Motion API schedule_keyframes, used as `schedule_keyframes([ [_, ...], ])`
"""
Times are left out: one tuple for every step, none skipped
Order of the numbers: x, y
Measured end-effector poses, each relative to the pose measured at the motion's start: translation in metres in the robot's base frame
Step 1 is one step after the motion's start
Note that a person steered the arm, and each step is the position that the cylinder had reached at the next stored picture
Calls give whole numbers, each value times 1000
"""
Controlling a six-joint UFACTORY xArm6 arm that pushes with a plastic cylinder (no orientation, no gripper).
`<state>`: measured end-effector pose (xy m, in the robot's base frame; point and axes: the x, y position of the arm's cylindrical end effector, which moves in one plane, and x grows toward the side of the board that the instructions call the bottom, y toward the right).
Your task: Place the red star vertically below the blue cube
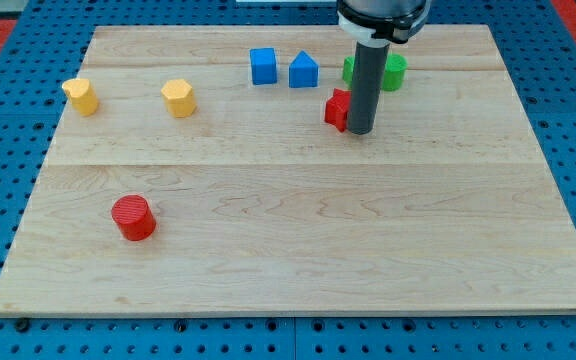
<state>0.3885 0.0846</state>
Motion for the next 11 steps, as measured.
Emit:
schedule_keyframes([
  [-1, 49],
  [-20, 46],
  [-22, 1],
  [-21, -19],
  [-25, -49],
  [-21, -58],
  [-4, -50],
  [-22, -73],
  [-31, -87],
  [8, -74],
  [101, -96],
])
